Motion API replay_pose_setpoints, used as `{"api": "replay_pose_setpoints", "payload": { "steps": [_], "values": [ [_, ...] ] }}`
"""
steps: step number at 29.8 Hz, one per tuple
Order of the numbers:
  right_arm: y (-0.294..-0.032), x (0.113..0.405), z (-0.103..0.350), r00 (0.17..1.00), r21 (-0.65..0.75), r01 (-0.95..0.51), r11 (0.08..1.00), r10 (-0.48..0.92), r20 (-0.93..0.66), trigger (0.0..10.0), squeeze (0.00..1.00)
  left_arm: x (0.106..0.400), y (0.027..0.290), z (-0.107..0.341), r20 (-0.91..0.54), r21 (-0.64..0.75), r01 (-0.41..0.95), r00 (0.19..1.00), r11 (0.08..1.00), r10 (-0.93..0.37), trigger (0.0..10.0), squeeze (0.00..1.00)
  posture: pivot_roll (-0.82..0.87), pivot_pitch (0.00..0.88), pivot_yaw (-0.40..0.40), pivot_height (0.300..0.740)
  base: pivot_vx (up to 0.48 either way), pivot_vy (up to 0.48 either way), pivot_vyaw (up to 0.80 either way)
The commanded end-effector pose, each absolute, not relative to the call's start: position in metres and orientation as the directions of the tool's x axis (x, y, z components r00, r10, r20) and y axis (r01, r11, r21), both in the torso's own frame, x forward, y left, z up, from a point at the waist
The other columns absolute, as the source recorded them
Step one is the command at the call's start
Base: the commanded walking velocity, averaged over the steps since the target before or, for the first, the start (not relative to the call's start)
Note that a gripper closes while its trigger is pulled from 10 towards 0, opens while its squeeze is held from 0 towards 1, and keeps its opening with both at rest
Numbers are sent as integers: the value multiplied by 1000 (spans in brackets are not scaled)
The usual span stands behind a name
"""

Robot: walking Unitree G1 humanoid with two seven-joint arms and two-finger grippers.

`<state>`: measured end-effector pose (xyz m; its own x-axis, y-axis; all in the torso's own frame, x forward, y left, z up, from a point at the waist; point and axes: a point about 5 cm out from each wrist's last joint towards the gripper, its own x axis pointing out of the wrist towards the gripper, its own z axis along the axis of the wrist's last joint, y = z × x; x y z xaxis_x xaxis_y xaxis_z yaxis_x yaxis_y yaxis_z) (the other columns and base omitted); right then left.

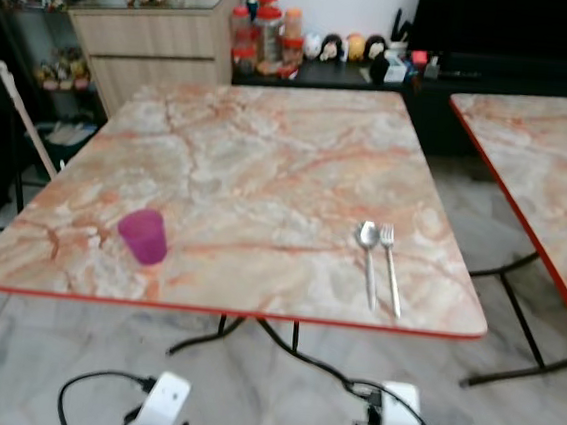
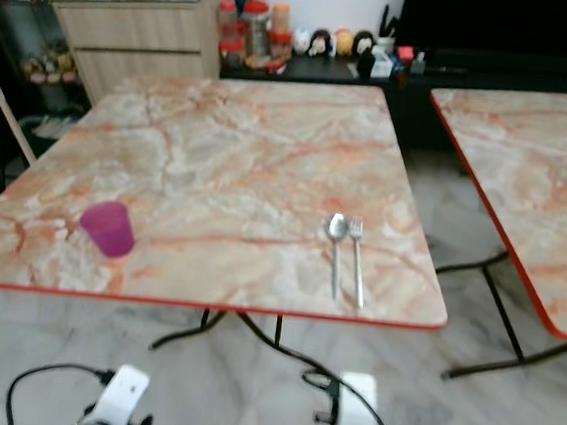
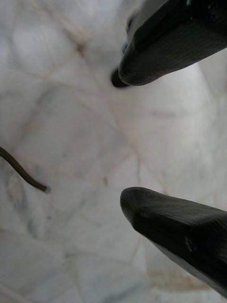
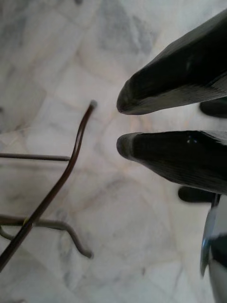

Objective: Setting the table

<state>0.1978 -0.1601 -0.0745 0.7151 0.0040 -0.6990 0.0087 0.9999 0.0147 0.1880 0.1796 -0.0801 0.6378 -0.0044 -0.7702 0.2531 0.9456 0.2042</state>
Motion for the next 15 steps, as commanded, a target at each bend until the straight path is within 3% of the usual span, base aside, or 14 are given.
{"api": "replay_pose_setpoints", "payload": {
  "steps": [1, 8, 15],
  "values": [
    [-169, 196, -75, 712, -1, 27, 1000, -20, -702, 10000, 0, 192, 176, -79, -769, 200, 263, 639, 944, -15, 10000, 0, 14, 0, 85, 740, 0, 356, 0],
    [-167, 197, -74, 718, 2, 24, 1000, -16, -696, 10000, 0, 193, 176, -78, -766, 203, 268, 642, 942, -17, 10000, 0, 16, 0, 87, 740, 0, 348, 0],
    [-163, 209, -67, 761, 4, 9, 1000, -4, -649, 10000, 0, 194, 176, -77, -761, 200, 270, 648, 942, -24, 10000, 0, 17, 0, 91, 740, 0, 0, 0]
  ]
}}
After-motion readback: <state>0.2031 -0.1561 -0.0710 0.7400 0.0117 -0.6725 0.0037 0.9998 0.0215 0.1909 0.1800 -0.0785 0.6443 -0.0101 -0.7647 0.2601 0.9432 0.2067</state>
